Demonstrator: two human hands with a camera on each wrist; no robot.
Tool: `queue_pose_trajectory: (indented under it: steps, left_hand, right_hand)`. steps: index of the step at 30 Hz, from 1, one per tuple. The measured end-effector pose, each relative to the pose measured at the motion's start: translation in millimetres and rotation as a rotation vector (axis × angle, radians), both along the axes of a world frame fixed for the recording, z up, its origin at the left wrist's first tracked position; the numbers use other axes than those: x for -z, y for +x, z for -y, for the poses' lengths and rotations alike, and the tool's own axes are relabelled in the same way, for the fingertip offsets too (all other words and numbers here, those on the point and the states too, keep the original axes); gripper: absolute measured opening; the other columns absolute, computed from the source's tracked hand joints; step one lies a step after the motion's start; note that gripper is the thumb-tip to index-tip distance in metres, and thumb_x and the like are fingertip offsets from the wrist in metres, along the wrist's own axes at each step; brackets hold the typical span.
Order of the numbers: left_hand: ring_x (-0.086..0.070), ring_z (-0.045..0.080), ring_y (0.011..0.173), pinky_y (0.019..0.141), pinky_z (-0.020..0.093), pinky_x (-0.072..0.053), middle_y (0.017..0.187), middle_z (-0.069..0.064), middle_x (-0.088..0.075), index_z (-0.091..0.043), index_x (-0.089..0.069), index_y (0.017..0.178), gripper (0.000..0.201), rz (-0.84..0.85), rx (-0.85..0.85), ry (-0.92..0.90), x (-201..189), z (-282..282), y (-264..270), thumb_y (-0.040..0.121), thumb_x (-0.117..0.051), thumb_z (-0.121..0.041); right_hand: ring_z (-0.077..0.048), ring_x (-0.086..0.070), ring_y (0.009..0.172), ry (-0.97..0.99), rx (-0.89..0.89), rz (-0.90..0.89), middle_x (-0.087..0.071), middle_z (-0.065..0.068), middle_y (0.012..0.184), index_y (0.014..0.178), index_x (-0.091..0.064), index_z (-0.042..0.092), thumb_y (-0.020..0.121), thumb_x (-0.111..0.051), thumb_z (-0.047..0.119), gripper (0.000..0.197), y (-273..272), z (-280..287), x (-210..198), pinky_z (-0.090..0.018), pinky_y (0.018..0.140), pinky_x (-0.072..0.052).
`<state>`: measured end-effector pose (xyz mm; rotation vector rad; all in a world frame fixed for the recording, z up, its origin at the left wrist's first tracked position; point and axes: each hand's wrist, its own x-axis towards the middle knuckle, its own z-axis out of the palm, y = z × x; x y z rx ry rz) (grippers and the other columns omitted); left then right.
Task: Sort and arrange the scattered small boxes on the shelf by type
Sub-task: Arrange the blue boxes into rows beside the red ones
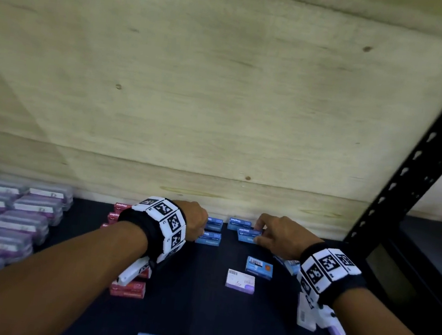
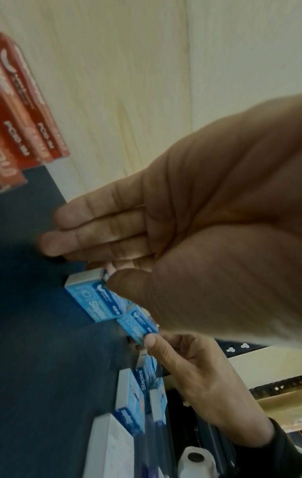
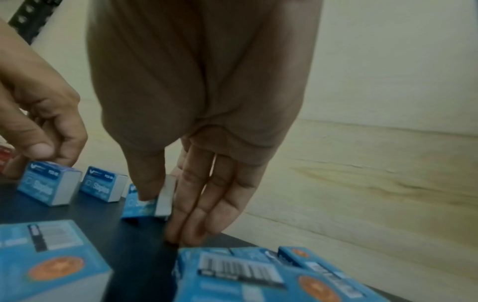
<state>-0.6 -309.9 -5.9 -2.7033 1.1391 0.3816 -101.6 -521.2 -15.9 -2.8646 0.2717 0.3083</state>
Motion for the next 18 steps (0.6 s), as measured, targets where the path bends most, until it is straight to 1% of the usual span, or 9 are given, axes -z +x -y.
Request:
queue_pose_trajectory:
  steps: [2, 3, 5, 8, 10, 12, 14, 16, 18]
  left_hand:
    - [-0.051, 0.020, 0.086, 0.075, 0.029, -0.042, 0.099, 0.005, -0.057, -0.010, -0.059, 0.103, 0.025, -0.056, 0.013, 0.022, 0.0, 0.3, 0.5, 0.099, -0.047, -0.032]
    - [-0.054, 0.021, 0.086, 0.076, 0.031, -0.045, 0.103, 0.006, -0.061, -0.008, -0.060, 0.110, 0.030, -0.075, 0.033, 0.051, 0.1, 1.0, 2.6, 0.097, -0.050, -0.033]
    - [-0.055, 0.020, 0.086, 0.076, 0.031, -0.046, 0.104, 0.004, -0.061, -0.010, -0.058, 0.116, 0.029, -0.112, 0.042, 0.035, -2.5, 0.5, 4.1, 0.096, -0.054, -0.030]
    - [-0.052, 0.019, 0.085, 0.073, 0.029, -0.043, 0.099, 0.002, -0.055, -0.009, -0.057, 0.116, 0.026, -0.133, 0.046, 0.004, -1.6, 1.6, 5.3, 0.095, -0.055, -0.024]
    - [-0.050, 0.019, 0.085, 0.072, 0.028, -0.041, 0.098, 0.002, -0.053, -0.009, -0.055, 0.111, 0.021, -0.142, 0.053, -0.009, -2.4, 3.5, 5.5, 0.095, -0.055, -0.022]
    - [-0.048, 0.019, 0.084, 0.070, 0.027, -0.038, 0.094, 0.002, -0.052, -0.010, -0.050, 0.104, 0.014, -0.147, 0.061, -0.013, -3.2, 5.2, 6.2, 0.096, -0.054, -0.022]
    - [-0.047, 0.020, 0.084, 0.069, 0.028, -0.036, 0.090, 0.001, -0.050, -0.009, -0.050, 0.107, 0.016, -0.135, 0.073, -0.007, -3.2, 6.0, 5.1, 0.098, -0.052, -0.022]
    - [-0.048, 0.021, 0.085, 0.070, 0.029, -0.037, 0.096, 0.005, -0.052, -0.006, -0.051, 0.115, 0.024, -0.115, 0.075, -0.013, -1.9, 5.6, 4.8, 0.099, -0.051, -0.023]
    - [-0.049, 0.022, 0.086, 0.073, 0.031, -0.041, 0.106, 0.011, -0.056, -0.006, -0.050, 0.119, 0.027, -0.094, 0.081, -0.020, -0.4, 6.2, 4.4, 0.099, -0.049, -0.025]
  right_hand:
    - [-0.018, -0.059, 0.087, -0.035, 0.006, -0.005, -0.067, -0.003, 0.106, 0.114, -0.055, 0.022, 0.095, -0.061, 0.035, 0.024, 0.2, -2.0, -1.7, -0.027, 0.074, -0.043]
    - [-0.018, -0.058, 0.086, -0.037, 0.005, -0.007, -0.066, -0.002, 0.104, 0.113, -0.055, 0.023, 0.095, -0.062, 0.035, 0.023, -0.2, -3.5, -3.1, -0.027, 0.074, -0.043]
    - [-0.017, -0.057, 0.085, -0.029, -0.002, -0.009, -0.062, 0.000, 0.098, 0.112, -0.056, 0.023, 0.095, -0.062, 0.034, 0.021, -0.7, -6.5, -6.4, -0.027, 0.073, -0.041]
    - [-0.017, -0.055, 0.085, -0.051, -0.002, -0.035, -0.056, 0.003, 0.096, 0.114, -0.056, 0.023, 0.095, -0.062, 0.034, 0.023, 1.3, -11.3, -10.7, -0.027, 0.073, -0.040]
    - [-0.017, -0.055, 0.087, -0.061, 0.000, -0.063, -0.055, 0.003, 0.098, 0.114, -0.056, 0.023, 0.094, -0.063, 0.035, 0.024, 4.5, -13.8, -12.5, -0.027, 0.074, -0.040]
    - [-0.016, -0.054, 0.086, -0.059, -0.005, -0.083, -0.054, 0.003, 0.098, 0.112, -0.055, 0.023, 0.094, -0.064, 0.035, 0.023, 7.1, -14.9, -13.8, -0.027, 0.074, -0.041]
    - [-0.015, -0.055, 0.083, -0.047, -0.006, -0.093, -0.054, 0.005, 0.093, 0.107, -0.054, 0.024, 0.094, -0.065, 0.034, 0.020, 8.7, -15.5, -15.6, -0.027, 0.073, -0.042]
    - [-0.015, -0.055, 0.082, -0.044, -0.005, -0.099, -0.052, 0.008, 0.085, 0.105, -0.053, 0.024, 0.093, -0.066, 0.033, 0.019, 9.2, -17.5, -17.2, -0.025, 0.068, -0.042]
    - [-0.014, -0.053, 0.080, -0.058, -0.012, -0.100, -0.051, 0.009, 0.083, 0.106, -0.055, 0.022, 0.093, -0.066, 0.032, 0.020, 9.6, -20.5, -18.6, -0.021, 0.061, -0.039]
